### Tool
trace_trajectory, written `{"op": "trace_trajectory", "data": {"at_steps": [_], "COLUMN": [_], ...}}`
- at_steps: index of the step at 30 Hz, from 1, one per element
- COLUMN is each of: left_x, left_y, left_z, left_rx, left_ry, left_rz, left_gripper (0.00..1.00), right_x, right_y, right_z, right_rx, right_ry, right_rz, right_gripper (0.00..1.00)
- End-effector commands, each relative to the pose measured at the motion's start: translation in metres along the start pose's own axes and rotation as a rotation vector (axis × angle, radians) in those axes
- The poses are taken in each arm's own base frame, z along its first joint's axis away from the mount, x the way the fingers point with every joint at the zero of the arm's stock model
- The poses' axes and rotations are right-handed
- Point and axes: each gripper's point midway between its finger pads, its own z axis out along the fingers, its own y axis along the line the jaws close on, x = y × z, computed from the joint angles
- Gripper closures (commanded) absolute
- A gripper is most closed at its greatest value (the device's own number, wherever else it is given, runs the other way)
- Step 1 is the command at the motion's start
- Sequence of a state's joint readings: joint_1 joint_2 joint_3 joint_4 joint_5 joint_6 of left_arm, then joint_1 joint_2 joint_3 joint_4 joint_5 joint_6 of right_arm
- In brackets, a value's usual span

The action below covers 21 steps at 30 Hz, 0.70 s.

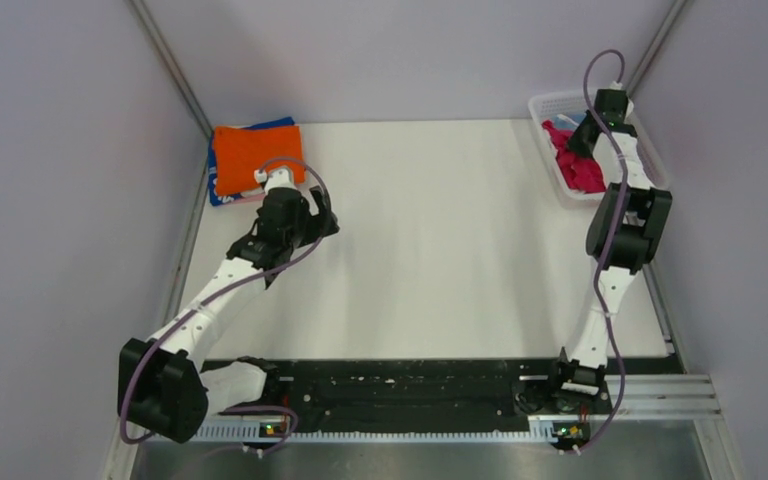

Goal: Fold and stack the t-shirts
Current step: Grab crumpled tshirt from bin with the right arm, then move the tshirt to the center of the board

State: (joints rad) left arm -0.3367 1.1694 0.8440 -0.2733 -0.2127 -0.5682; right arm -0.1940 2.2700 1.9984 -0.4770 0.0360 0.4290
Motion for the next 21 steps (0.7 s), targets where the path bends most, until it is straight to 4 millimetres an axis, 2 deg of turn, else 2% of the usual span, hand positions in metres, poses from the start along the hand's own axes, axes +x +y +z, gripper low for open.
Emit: {"op": "trace_trajectory", "data": {"at_steps": [1,6,9,11,13,16,21], "left_x": [-0.031,-0.035,-0.036,-0.035,-0.034,-0.033,-0.032], "left_y": [-0.024,-0.026,-0.029,-0.03,-0.031,-0.028,-0.02], "left_z": [-0.016,-0.025,-0.032,-0.035,-0.039,-0.045,-0.054], "left_rx": [0.105,0.138,0.163,0.181,0.194,0.198,0.177], "left_ry": [-0.084,-0.119,-0.125,-0.13,-0.139,-0.15,-0.162], "left_rz": [0.001,-0.008,-0.028,-0.034,-0.039,-0.044,-0.056], "left_gripper": [0.01,0.01,0.01,0.01,0.01,0.01,0.01], "right_x": [-0.1,-0.162,-0.182,-0.188,-0.185,-0.17,-0.12], "right_y": [0.035,0.049,0.064,0.075,0.091,0.119,0.178], "right_z": [-0.084,-0.189,-0.252,-0.29,-0.322,-0.363,-0.43], "right_rx": [-0.081,-0.118,-0.193,-0.27,-0.384,-0.574,-0.94], "right_ry": [-0.287,-0.501,-0.608,-0.662,-0.696,-0.685,-0.587], "right_rz": [-0.018,-0.077,-0.122,-0.141,-0.162,-0.198,-0.301], "right_gripper": [1.0,1.0,1.0,1.0,1.0,1.0,1.0]}}
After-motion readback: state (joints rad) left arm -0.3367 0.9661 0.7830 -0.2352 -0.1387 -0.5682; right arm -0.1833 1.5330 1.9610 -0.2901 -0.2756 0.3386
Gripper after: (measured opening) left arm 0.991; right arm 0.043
